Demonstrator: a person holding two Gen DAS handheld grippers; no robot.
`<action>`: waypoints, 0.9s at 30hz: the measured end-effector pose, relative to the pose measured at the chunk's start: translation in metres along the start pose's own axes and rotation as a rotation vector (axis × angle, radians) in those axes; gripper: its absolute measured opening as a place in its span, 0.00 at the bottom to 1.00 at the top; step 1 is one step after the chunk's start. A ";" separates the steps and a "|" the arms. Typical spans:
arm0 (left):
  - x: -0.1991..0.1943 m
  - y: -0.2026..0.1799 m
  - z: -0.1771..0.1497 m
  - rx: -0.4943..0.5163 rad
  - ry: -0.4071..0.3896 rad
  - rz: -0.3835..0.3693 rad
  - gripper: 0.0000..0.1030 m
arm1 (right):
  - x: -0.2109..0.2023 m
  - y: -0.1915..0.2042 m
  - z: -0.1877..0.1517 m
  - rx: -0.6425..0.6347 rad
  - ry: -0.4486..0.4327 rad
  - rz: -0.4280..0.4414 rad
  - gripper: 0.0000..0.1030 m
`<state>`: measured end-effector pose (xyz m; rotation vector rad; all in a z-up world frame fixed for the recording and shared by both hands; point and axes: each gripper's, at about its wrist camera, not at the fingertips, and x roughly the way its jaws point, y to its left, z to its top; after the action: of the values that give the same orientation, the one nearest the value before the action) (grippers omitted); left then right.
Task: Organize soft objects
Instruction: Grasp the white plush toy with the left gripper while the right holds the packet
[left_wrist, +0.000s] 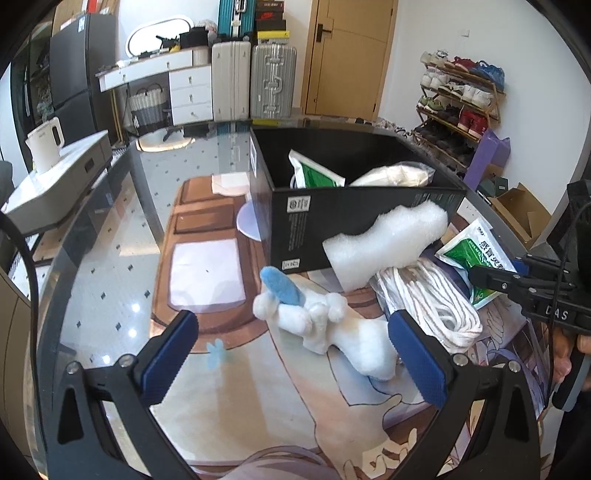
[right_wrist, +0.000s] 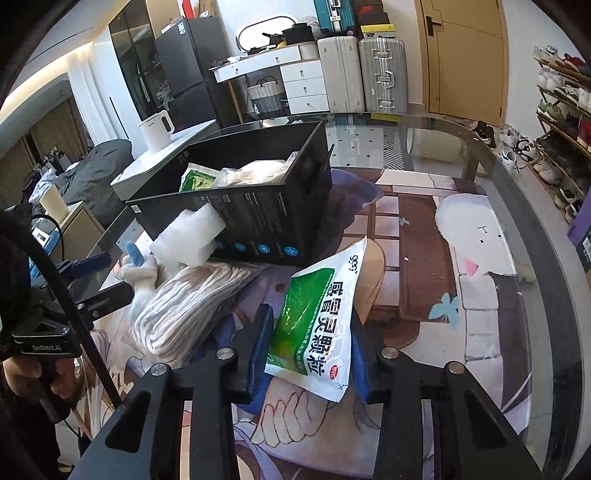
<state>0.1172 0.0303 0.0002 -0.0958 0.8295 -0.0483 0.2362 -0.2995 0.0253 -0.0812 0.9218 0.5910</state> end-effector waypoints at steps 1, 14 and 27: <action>0.003 0.000 0.000 -0.005 0.013 0.003 1.00 | 0.001 0.001 -0.001 -0.004 0.002 0.000 0.36; 0.020 -0.002 0.008 -0.033 0.061 -0.001 0.91 | 0.008 0.004 -0.005 -0.026 0.020 0.001 0.36; 0.004 0.001 0.005 -0.071 0.026 -0.120 0.40 | 0.008 0.004 -0.005 -0.039 0.019 -0.002 0.36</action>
<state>0.1232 0.0311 0.0003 -0.2122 0.8514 -0.1337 0.2337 -0.2942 0.0169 -0.1230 0.9286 0.6071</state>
